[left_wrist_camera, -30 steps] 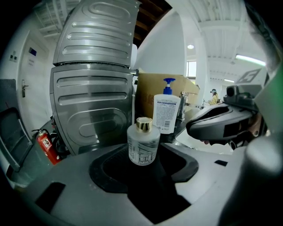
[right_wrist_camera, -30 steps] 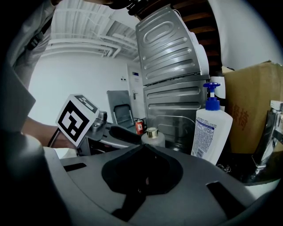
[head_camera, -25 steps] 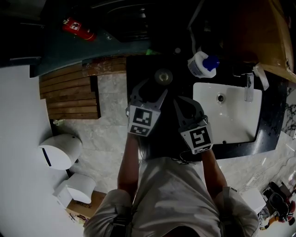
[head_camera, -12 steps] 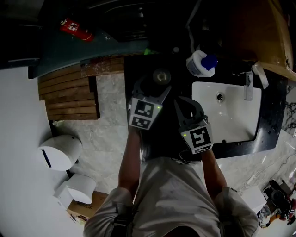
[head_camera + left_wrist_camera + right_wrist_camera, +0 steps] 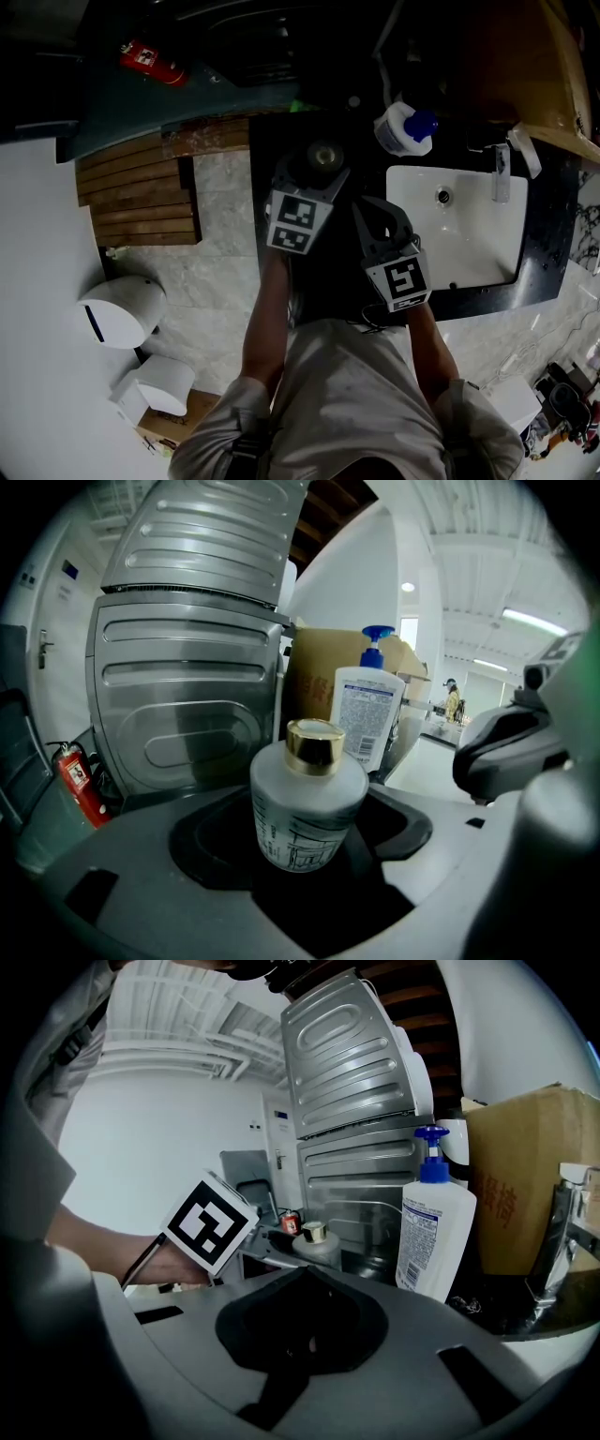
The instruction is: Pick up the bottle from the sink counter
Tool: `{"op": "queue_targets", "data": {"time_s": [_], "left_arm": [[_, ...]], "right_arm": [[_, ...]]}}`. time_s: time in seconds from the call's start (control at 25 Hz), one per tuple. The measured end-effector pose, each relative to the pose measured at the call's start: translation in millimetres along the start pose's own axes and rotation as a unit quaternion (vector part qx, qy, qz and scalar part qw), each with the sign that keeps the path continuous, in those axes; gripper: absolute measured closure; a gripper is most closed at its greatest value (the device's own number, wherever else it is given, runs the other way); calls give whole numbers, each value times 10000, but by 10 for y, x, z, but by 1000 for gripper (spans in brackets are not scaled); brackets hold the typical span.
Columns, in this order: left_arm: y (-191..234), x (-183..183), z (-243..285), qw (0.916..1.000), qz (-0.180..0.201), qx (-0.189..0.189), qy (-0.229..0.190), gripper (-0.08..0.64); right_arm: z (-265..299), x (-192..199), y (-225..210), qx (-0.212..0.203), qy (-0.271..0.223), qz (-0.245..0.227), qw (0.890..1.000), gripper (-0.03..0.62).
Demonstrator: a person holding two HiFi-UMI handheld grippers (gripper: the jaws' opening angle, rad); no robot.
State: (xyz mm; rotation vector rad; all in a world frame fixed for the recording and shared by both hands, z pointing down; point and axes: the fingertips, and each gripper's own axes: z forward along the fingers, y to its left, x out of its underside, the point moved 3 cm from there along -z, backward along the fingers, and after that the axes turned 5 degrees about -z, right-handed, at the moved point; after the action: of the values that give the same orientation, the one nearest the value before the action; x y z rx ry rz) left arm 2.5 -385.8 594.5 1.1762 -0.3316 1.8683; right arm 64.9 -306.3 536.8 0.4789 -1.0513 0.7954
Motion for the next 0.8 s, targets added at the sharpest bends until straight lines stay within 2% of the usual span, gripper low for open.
{"op": "queue_targets", "data": {"time_s": [0.8], "left_arm": [[-38, 40, -40, 10000, 84, -3, 2, 238]], "right_arm": [[-46, 9, 13, 130, -3, 25, 9999, 597]]}}
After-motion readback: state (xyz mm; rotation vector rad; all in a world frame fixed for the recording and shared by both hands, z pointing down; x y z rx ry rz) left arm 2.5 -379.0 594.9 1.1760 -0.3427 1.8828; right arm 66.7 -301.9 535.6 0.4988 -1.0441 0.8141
